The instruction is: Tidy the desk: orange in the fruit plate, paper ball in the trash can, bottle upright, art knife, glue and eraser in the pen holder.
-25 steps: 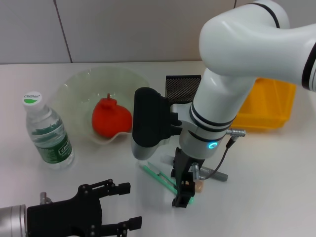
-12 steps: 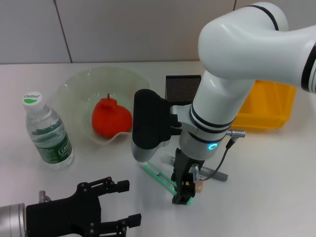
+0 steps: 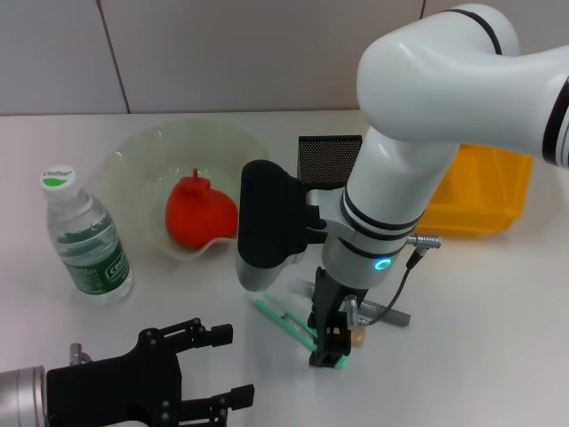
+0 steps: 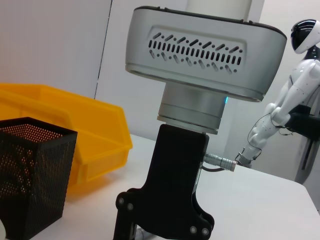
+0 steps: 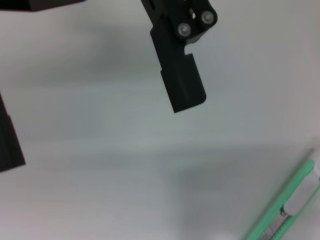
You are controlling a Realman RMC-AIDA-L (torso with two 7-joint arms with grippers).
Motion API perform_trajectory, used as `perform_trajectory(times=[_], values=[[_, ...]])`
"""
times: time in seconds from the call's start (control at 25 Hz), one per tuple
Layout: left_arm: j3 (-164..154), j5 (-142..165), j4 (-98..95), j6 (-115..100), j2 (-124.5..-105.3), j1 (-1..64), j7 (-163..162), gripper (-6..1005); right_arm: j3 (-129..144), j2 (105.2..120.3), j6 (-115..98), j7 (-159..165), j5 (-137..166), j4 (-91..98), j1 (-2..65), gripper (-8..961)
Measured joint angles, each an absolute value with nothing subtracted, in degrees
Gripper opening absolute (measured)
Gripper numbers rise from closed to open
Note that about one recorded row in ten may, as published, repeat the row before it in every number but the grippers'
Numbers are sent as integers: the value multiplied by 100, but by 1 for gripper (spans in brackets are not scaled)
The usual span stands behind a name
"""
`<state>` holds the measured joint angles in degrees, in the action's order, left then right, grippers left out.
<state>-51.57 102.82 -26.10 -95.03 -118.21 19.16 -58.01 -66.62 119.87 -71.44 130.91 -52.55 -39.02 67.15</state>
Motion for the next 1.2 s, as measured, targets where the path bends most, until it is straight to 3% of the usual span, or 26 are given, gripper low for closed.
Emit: perform_trajectory(times=[0.28, 0.48, 1.2], values=[[-5140, 10283, -2610, -9513, -11821, 1919, -5801, 802, -6665, 11988, -7167, 13108, -5225, -3902, 6721, 463], [-5134, 10283, -2610, -9519, -11821, 1933, -5801, 802, -6663, 11988, -7179, 13115, -5221, -3902, 6723, 349], [-5082, 10273, -2610, -9566, -11821, 1943, -5810, 802, -6616, 11988, -7196, 13104, -5211, -3911, 6731, 298]])
